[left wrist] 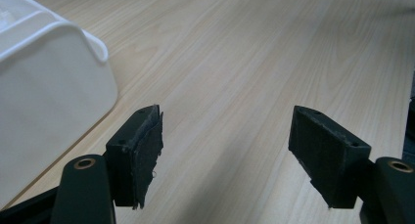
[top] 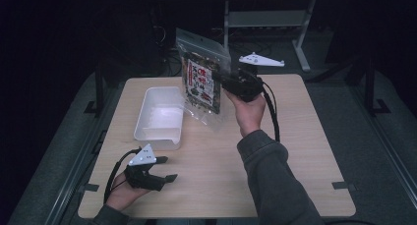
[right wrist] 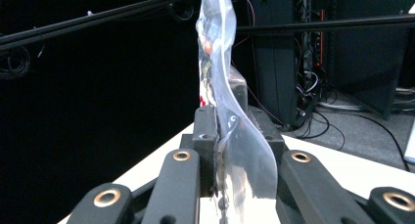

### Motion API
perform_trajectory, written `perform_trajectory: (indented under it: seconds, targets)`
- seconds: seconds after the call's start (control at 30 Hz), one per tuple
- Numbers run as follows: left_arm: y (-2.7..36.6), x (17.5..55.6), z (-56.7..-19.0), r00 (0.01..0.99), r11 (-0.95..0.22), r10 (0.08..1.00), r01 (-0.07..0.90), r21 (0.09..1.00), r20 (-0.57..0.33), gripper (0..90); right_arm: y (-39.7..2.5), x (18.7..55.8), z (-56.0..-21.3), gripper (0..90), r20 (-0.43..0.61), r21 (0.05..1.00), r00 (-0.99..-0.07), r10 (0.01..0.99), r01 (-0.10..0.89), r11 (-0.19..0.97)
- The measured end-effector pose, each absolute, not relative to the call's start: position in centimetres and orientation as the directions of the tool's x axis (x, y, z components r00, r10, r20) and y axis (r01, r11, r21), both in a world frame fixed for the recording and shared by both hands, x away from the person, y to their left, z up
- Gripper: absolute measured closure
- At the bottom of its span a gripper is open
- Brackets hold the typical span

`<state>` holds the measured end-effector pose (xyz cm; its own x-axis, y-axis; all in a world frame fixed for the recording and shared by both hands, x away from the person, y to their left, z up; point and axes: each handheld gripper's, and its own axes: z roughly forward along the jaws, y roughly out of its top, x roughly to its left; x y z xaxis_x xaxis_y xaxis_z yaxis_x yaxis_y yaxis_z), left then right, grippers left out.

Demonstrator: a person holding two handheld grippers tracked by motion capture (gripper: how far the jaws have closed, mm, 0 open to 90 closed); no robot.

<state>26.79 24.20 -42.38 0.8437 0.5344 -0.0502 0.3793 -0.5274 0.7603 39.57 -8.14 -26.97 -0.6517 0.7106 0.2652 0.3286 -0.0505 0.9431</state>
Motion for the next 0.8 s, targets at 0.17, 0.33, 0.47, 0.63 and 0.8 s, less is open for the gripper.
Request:
perform_trajectory:
  seconds: [0.17, 0.33, 0.47, 0.63, 0.8]
  targets:
    - [24.6, 26.8, -42.4, 0.838, -0.525, 0.543, 0.386, 0.758, -0.051, 27.7, -6.5, 40.1, -26.6, 75.9, 0.257, 0.948, -0.658, 0.707, 0.313, -0.054]
    - [24.6, 26.9, -42.6, 0.833, -0.530, 0.551, 0.393, 0.751, -0.046, 27.6, -4.7, 40.6, -26.4, 75.9, 0.246, 0.952, -0.662, 0.708, 0.300, -0.051]
    - [24.9, 26.9, -42.6, 0.832, -0.533, 0.553, 0.394, 0.749, -0.045, 27.5, -3.3, 41.0, -26.5, 75.9, 0.246, 0.955, -0.661, 0.709, 0.290, -0.061]
    - [25.4, 26.8, -42.8, 0.827, -0.538, 0.561, 0.399, 0.743, -0.038, 27.4, -1.6, 41.6, -26.9, 75.9, 0.242, 0.955, -0.657, 0.714, 0.289, -0.058]
    - [25.8, 26.8, -42.8, 0.823, -0.533, 0.566, 0.405, 0.743, -0.042, 27.4, 0.1, 42.2, -27.3, 75.9, 0.239, 0.958, -0.649, 0.722, 0.281, -0.065]
